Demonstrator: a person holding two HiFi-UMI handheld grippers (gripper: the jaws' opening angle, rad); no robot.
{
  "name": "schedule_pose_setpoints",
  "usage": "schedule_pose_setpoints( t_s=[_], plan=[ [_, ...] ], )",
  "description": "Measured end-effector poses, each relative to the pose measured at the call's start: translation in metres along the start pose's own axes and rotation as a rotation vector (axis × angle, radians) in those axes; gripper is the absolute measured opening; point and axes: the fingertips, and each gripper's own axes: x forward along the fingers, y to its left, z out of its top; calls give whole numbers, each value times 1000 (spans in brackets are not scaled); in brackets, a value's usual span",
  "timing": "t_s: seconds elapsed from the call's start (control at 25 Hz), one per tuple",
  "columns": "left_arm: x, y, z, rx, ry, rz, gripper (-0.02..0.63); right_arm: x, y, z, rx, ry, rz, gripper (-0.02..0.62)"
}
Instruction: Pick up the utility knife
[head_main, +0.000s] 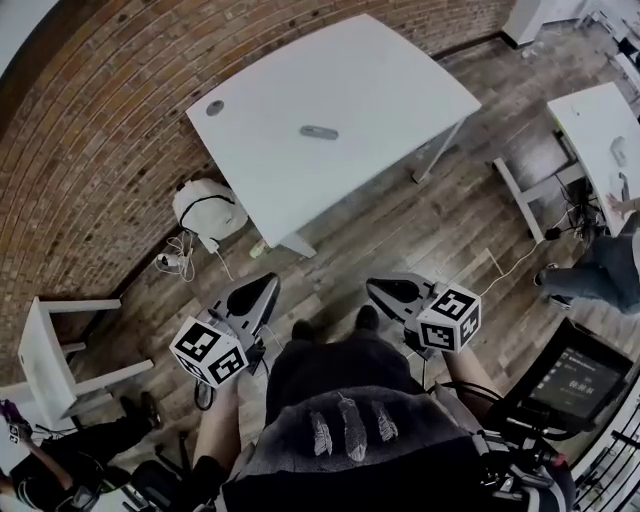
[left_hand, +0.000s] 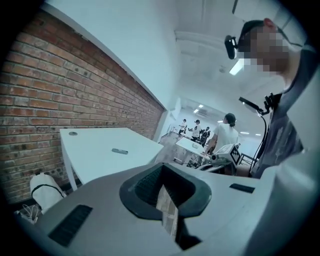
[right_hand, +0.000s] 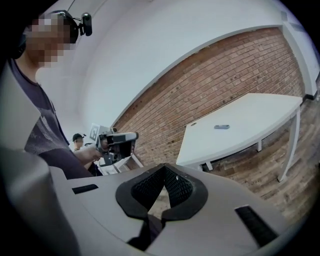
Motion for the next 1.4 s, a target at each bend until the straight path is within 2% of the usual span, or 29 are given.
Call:
schedule_pose_setpoints(
  t_s=[0.16, 0.24, 0.44, 0.64, 0.76, 0.84, 0.96, 1.08, 1.24, 1.4],
  plan=[
    [6, 7, -7, 37, 32, 56, -6, 2, 16, 21, -82, 34, 135, -9],
    [7, 16, -10, 34, 40, 75, -6, 8, 19, 38, -139, 27, 155, -9],
    [16, 41, 5, 48, -13, 70, -6, 30, -1, 58, -225, 61, 94, -9],
    [6, 102, 19, 18, -47, 46, -6, 76, -1, 80, -183, 55, 56, -9],
    [6, 129, 33, 8, -69, -4, -6, 101, 1, 101, -177, 45, 40, -9],
    [11, 141, 41, 17, -65, -47, -6, 114, 2, 114, -212, 41, 17, -9],
    [21, 157, 54, 47, -57, -106, -6, 128, -5, 132, -277, 21, -67, -9],
    [22, 175, 61, 49, -61, -129, -6, 142, -13, 137, -272, 29, -120, -9],
    [28, 186, 62, 5, -81, -120, -6, 151, -30, 137, -282, 103, -129, -9],
    [39, 193, 63, -22, -80, -73, -6, 163, -40, 141, -321, 160, -60, -9]
  ],
)
